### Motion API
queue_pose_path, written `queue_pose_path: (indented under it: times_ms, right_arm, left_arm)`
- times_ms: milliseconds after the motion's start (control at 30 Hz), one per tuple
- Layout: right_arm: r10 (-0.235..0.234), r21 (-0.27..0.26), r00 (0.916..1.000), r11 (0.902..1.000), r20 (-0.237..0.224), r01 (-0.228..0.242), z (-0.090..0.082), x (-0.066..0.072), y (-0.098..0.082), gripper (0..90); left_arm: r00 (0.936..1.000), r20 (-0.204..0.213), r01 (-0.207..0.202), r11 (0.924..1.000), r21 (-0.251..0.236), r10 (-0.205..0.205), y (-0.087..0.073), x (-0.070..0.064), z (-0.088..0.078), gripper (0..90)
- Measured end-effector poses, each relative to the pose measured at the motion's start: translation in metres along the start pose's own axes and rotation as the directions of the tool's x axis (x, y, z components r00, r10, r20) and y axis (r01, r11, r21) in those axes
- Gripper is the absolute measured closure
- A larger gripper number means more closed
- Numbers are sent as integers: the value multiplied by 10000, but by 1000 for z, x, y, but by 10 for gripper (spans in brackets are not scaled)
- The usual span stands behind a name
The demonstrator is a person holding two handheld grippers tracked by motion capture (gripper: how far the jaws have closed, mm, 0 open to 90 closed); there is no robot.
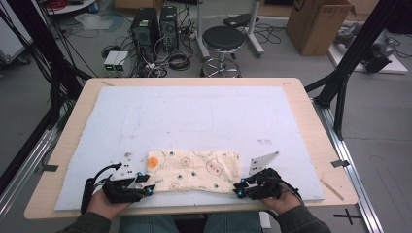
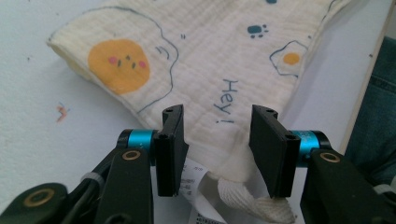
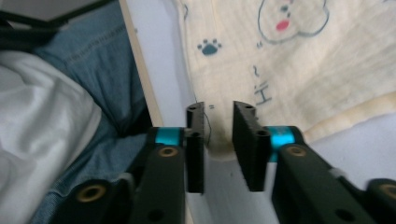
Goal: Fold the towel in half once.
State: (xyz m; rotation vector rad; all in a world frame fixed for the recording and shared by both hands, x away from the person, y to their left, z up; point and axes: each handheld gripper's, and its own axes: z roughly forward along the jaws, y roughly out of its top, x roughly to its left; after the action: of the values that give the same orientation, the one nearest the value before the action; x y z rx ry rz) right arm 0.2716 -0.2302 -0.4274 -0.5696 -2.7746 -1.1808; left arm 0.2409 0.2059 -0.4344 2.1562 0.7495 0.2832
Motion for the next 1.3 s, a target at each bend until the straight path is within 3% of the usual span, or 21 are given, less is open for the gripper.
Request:
queue_pose_path:
  times_ms: [67, 167, 267, 533, 667, 767, 833, 900, 1000, 1167, 1300]
  right_arm:
    - [42, -381, 9998, 9993, -205, -50, -5, 1, 2, 677]
    - [46, -927, 9999, 9957, -158, -61, -11, 0, 7, 610]
    - [198, -1250, 9998, 9920, 98, -184, -14, -4, 14, 600]
    - [245, -1860, 9976, 9825, 653, -119, -12, -18, 43, 650]
    - [289, -2123, 9977, 9771, 606, -154, -8, -23, 59, 673]
    - [447, -2242, 9976, 9740, 527, -318, -3, -26, 68, 740]
    - [581, -2282, 9976, 9724, 374, -480, 2, -31, 75, 796]
    - [716, -2274, 9974, 9715, 117, -671, 9, -36, 83, 852]
    - [1051, -2026, 9945, 9738, -34, -1036, 25, -44, 94, 894]
    - [1196, -881, 9927, 9888, -127, -1202, 63, -50, 111, 893]
    - [1476, -121, 9890, 9890, 26, -1476, 80, -57, 113, 894]
  left_arm:
    - [10000, 50, 44, 9995, -313, -43, 2, 0, -3, 541]
    - [9998, 75, 179, 9950, -985, -173, 6, 0, -9, 501]
    - [9992, 148, 374, 9907, -1307, -358, 12, 1, -10, 479]
    - [9981, 274, 591, 9877, -1448, -557, 30, 7, -1, 519]
    - [9989, -49, 459, 9831, -1770, -476, 36, 7, 1, 635]
    - [9984, 29, 563, 9825, -1773, -567, 43, 10, 5, 727]
    - [9983, 300, 555, 9814, -1836, -509, 47, 13, 9, 808]
    - [9986, 246, 502, 9848, -1662, -467, 54, 15, 17, 871]
    - [9993, 147, 368, 9925, -1167, -353, 61, 19, 31, 893]
    - [9997, -35, 238, 9986, -474, -240, 65, 22, 56, 893]
    - [9992, -357, 165, 9994, 289, -155, 61, 27, 69, 893]
